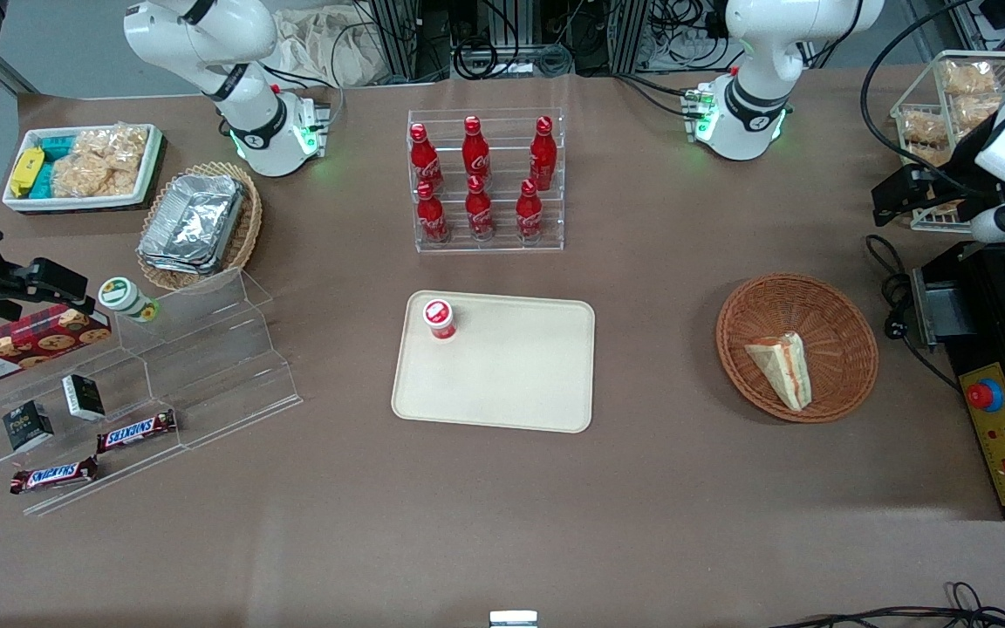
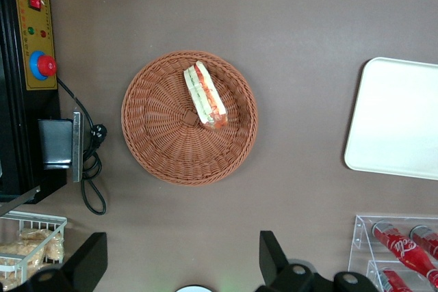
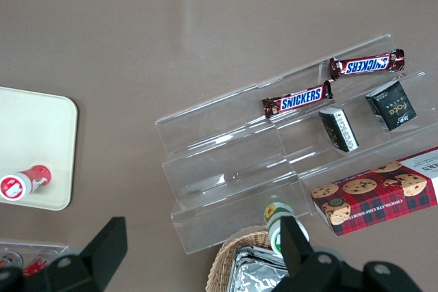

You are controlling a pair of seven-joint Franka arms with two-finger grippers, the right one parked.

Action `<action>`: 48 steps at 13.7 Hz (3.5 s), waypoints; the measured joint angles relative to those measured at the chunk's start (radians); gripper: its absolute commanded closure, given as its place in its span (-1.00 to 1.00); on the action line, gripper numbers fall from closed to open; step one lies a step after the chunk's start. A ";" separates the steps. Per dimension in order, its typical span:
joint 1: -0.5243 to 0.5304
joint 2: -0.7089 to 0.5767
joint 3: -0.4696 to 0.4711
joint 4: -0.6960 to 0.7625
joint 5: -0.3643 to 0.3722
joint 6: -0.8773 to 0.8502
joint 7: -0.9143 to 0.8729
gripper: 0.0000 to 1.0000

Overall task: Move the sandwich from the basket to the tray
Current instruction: 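Move the left gripper over the sandwich in the wicker basket, then lower the open left gripper around the sandwich and close it, then lift the sandwich out of the basket with the left gripper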

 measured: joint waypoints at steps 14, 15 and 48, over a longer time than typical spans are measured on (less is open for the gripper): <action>0.015 0.190 0.029 -0.031 0.007 0.122 -0.225 -1.00; 0.015 0.212 0.029 -0.048 0.007 0.158 -0.259 -1.00; -0.015 0.287 -0.041 -0.115 0.056 0.332 -0.353 0.68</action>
